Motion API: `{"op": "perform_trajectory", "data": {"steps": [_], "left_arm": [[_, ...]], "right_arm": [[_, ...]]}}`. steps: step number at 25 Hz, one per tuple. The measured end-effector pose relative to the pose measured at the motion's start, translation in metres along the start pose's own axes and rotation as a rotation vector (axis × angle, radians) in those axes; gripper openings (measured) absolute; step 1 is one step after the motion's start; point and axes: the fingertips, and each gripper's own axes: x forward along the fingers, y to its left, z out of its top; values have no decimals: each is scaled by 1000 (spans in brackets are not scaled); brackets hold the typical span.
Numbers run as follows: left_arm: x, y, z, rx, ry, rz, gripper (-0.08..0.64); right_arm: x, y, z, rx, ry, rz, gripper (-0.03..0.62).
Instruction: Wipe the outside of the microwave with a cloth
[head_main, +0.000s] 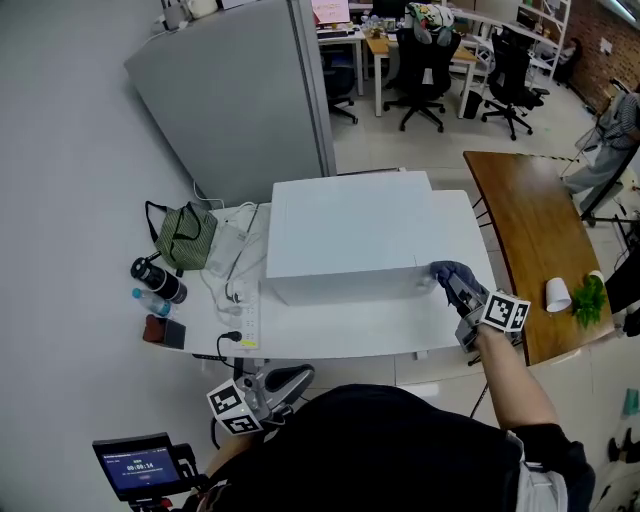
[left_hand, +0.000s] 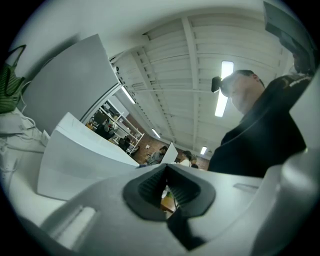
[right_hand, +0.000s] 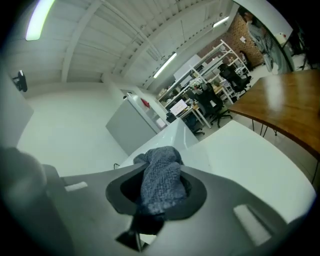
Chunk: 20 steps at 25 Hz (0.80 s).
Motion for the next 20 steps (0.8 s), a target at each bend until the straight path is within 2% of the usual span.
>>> {"op": "perform_trajectory", "data": {"steps": [2, 5, 8, 11, 13, 15, 17, 20], "left_arm": [[-7, 0, 4, 11, -9, 8, 3], [-35, 2, 9, 21, -26, 25, 3], [-74, 6, 18, 33, -37, 56, 3], [-115, 9, 27, 36, -46, 99, 3], [-137, 12, 31, 34, -48, 126, 3], [-152, 15, 35, 32, -50, 150, 3], [-158, 16, 38, 34, -52, 161, 3], [-149, 17, 39, 42, -48, 147, 3]], "right_arm": [[13, 30, -27, -26, 72, 68, 66], [56, 87, -106, -46, 238, 188, 66], [123, 149, -180, -50, 361, 294, 66], [190, 209, -234, -97, 462, 369, 66], [225, 231, -250, -123, 471, 372, 66], [248, 232, -247, -111, 428, 335, 66], [250, 219, -237, -68, 387, 311, 66], [223, 180, -211, -27, 344, 270, 66]]}}
